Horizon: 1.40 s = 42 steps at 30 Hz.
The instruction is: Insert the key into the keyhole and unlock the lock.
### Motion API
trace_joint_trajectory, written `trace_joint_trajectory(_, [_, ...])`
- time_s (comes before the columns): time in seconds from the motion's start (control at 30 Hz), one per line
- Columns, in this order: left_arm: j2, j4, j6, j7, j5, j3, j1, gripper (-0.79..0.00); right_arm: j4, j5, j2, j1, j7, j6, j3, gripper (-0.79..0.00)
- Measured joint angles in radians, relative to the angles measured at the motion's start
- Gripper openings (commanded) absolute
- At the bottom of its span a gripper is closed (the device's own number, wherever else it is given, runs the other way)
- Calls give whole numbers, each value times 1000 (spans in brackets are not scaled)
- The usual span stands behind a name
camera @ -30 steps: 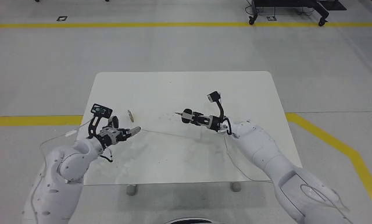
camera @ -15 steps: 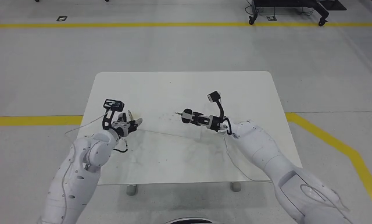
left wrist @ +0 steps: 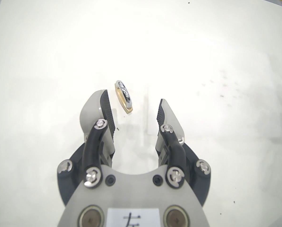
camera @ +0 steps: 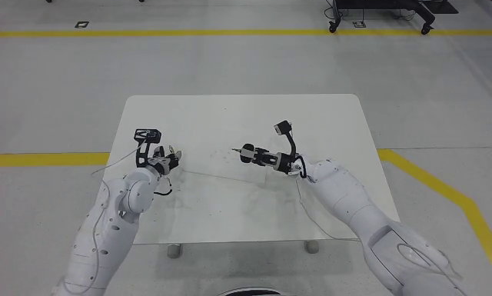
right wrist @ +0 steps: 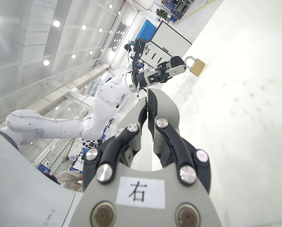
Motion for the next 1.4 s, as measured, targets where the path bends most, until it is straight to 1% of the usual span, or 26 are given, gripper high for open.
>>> trace_joint_trajectory(0.1, [-6, 15, 46, -2, 18, 16, -21, -437, 0, 0, 0, 0, 0, 0, 0, -785])
trace_joint_trajectory(0.2, [-13, 30, 87, -2, 37, 38, -36, -422, 0, 0, 0, 0, 0, 0, 0, -785])
trace_joint_trajectory(0.37, [-23, 58, 114, -5, 38, 61, -61, -394, 0, 0, 0, 0, 0, 0, 0, -785])
trace_joint_trajectory(0.5, [-29, 87, 115, 0, 39, 72, -81, -428, 0, 0, 0, 0, 0, 0, 0, -785])
trace_joint_trajectory(0.53, [-30, 92, 115, 2, 40, 74, -84, -449, 0, 0, 0, 0, 0, 0, 0, -785])
trace_joint_trajectory(0.57, [-31, 96, 114, 5, 40, 75, -87, -536, 0, 0, 0, 0, 0, 0, 0, -785])
trace_joint_trajectory(0.63, [-33, 104, 112, 9, 41, 79, -91, -785, 0, 0, 0, 0, 0, 0, 0, -785])
trace_joint_trajectory(0.77, [-36, 113, 101, 18, 41, 80, -95, -785, 0, 0, 0, 0, 0, 0, 0, -785])
trace_joint_trajectory(0.87, [-37, 109, 75, 27, 28, 73, -91, -785, 0, 0, 0, 0, 0, 0, 0, -785])
trace_joint_trajectory(1.0, [-33, 75, 41, 40, 47, 57, -70, -785, 0, 0, 0, 0, 0, 0, 0, -785])
trace_joint_trajectory(1.13, [-29, 32, -34, 65, -6, 24, -38, -785, 0, 0, 0, 0, 0, 0, 0, -785])
trace_joint_trajectory(1.27, [-26, 15, -126, 76, -140, -27, -7, -785, 0, 0, 0, 0, 0, 0, 0, -785])
trace_joint_trajectory(1.4, [-25, 35, -257, -2, -391, -82, -7, -785, 0, 0, 0, 0, 0, 0, 0, -785])
